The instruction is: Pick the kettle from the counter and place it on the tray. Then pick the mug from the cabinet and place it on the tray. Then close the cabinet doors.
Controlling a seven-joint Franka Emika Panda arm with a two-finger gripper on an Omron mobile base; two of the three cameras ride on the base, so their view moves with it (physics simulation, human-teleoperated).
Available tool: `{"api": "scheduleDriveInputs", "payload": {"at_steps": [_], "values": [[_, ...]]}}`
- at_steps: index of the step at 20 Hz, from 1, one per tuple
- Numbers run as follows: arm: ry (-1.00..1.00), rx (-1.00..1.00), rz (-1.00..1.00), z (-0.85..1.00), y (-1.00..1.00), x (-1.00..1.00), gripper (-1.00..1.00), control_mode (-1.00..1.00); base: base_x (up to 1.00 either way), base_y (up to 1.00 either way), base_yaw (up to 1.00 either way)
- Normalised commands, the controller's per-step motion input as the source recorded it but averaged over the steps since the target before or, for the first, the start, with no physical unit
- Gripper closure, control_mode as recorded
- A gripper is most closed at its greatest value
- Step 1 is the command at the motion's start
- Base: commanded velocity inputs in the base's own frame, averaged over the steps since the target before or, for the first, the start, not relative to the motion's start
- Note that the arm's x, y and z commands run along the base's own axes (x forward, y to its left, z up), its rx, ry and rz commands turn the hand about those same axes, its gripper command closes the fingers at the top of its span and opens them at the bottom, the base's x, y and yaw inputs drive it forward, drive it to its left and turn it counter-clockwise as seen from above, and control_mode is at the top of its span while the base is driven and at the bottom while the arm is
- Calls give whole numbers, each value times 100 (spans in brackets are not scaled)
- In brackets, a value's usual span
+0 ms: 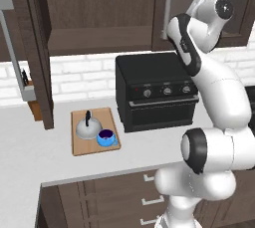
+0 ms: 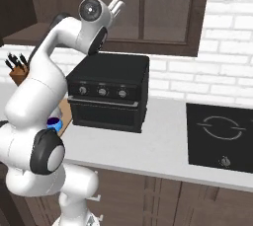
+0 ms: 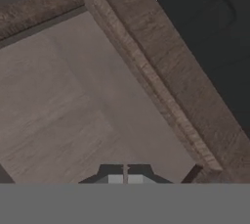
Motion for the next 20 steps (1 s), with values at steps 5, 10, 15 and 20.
{"api": "scheduleDriveInputs", "payload": {"at_steps": [5, 10, 15, 20], "values": [[0, 3, -1, -33, 0, 99, 100, -100, 0, 0, 0], [0, 4, 0, -29, -7, 97, 100, -100, 0, 0, 0], [-6, 3, 0, -50, -5, 67, 100, -100, 0, 0, 0], [-38, 3, 0, -28, -19, -48, 100, -100, 0, 0, 0]]}}
